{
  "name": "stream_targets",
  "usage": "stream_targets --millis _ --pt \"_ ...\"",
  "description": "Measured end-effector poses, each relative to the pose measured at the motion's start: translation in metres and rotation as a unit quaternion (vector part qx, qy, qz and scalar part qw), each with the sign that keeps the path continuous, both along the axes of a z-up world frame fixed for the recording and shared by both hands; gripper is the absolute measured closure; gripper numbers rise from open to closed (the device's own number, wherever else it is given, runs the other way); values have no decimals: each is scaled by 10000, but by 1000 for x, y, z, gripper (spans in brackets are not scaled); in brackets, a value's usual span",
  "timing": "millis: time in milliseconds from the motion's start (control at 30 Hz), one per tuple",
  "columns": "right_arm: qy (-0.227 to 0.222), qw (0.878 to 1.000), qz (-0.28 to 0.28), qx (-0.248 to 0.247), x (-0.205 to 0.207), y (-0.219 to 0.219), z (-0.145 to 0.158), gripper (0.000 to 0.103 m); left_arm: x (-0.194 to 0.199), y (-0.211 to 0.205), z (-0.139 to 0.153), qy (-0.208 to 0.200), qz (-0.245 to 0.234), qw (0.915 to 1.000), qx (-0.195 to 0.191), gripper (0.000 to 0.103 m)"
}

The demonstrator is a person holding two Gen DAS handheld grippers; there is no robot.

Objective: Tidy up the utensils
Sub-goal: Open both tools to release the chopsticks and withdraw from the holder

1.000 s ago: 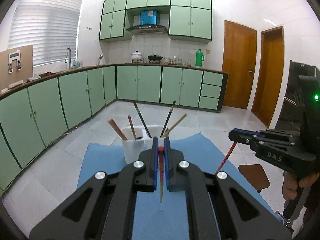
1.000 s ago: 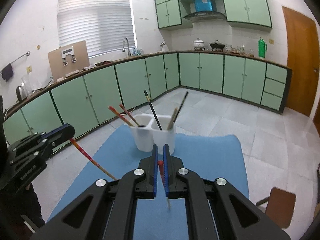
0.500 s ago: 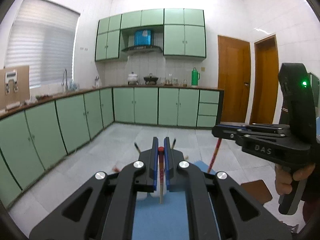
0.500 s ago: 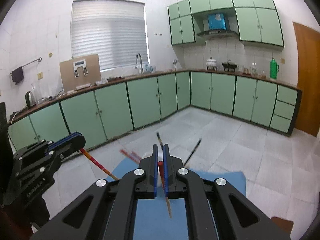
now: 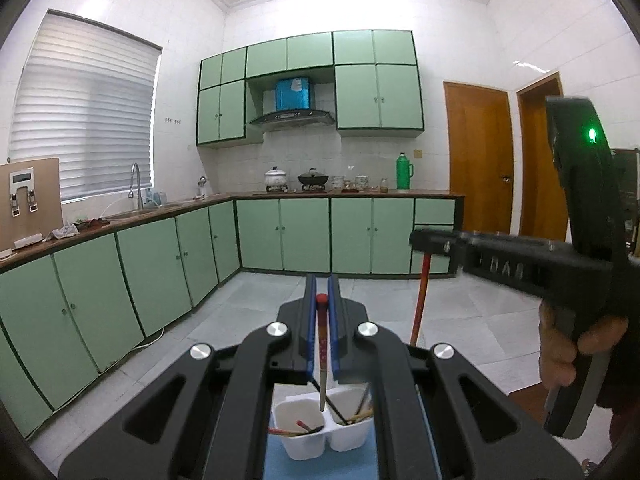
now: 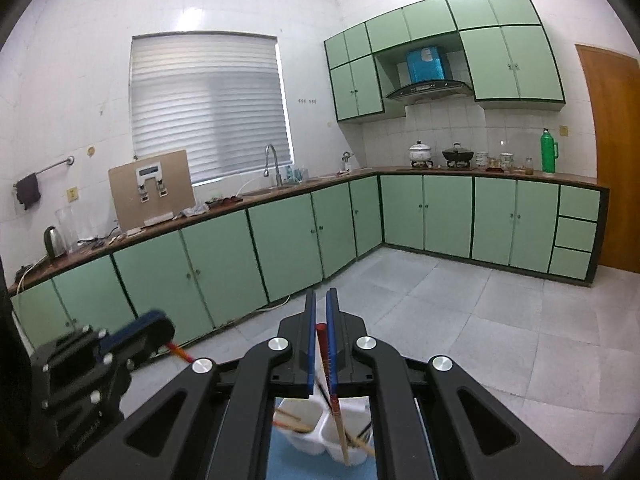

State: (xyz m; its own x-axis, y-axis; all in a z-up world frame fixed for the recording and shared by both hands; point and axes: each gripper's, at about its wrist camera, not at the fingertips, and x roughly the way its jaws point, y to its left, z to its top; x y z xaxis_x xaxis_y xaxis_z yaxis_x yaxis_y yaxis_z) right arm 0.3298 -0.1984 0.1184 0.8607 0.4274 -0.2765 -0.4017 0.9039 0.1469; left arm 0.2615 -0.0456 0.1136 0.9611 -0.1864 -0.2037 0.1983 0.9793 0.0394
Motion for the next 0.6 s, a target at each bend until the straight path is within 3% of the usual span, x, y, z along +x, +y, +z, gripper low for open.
stream_targets --millis 267,600 --pt "108 9999 -112 -11 48 13 -29 98 53 12 -28 175 104 9998 49 98" --pt "502 9978 -145 -399 74 25 -81 96 97 21 -74 826 116 9965 -30 97"
